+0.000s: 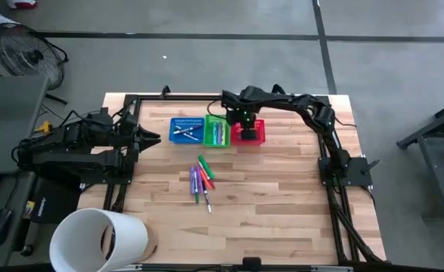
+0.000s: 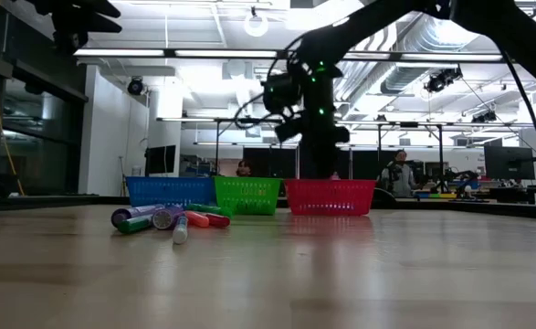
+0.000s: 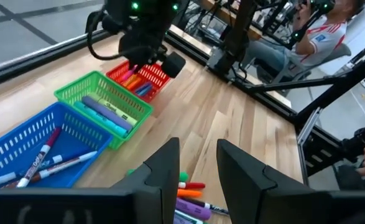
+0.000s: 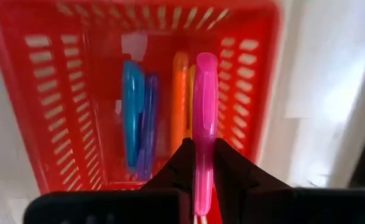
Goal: Pick & Place Markers
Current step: Put the pink pen into the red bin, then put the left purple highlighter into the green bin
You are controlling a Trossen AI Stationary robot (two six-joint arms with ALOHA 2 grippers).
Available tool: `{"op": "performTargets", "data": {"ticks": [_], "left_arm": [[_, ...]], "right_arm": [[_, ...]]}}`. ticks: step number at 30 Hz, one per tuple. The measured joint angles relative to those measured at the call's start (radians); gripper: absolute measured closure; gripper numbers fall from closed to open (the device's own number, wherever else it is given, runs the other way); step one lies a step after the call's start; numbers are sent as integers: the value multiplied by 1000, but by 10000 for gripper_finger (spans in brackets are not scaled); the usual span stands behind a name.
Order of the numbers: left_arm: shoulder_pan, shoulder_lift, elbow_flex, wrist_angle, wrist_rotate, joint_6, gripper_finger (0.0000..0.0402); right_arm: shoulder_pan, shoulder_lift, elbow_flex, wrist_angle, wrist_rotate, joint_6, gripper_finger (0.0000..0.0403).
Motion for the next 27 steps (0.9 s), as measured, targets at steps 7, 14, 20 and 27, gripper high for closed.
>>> {"op": "performTargets", "data": {"ticks": [7, 14, 20, 27], "left_arm": [[0, 0, 0, 0, 0, -35, 296], [0, 0, 0, -1, 0, -43, 296], [0, 0, 0, -1, 0, -44, 296], [0, 0, 0, -1, 0, -45, 296]], "right_arm": [[7, 0, -119, 85, -2, -7, 379], [6, 0, -135, 107, 4, 6, 345], [8, -5, -135, 78, 0, 3, 302], [8, -77, -133, 69, -1, -1, 294]]}}
